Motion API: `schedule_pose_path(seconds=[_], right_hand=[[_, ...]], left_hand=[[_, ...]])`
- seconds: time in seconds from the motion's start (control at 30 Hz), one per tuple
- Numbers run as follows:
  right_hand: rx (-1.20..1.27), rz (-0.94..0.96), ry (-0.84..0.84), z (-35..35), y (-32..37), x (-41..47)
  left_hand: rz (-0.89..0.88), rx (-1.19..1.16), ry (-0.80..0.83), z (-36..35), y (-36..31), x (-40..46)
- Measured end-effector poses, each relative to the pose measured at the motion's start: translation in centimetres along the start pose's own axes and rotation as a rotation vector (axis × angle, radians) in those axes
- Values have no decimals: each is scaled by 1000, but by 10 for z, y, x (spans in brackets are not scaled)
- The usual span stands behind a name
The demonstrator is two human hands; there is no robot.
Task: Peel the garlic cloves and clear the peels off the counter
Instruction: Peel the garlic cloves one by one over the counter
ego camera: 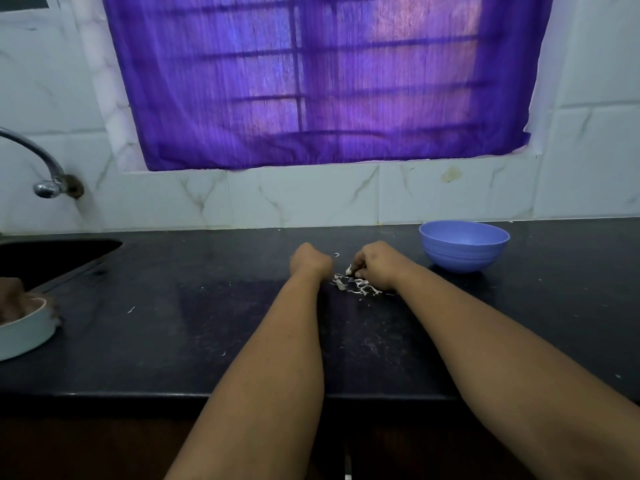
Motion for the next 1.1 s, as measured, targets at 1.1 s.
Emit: schedule_pose_path(seconds=[1.1], right_hand=[[1185,-262,-295,32,-14,-17]], left_hand=[[-246,-550,101,-21,-38,-16]])
Point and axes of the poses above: each hand's wrist, its own x-axis towards the middle knuckle, its own z-axis out of the back of the hand, y = z × x, the point moved 7 cm from there along x, towards the middle knuckle, and after that the axes turned 6 degrees about -y, right-handed, at the moved point
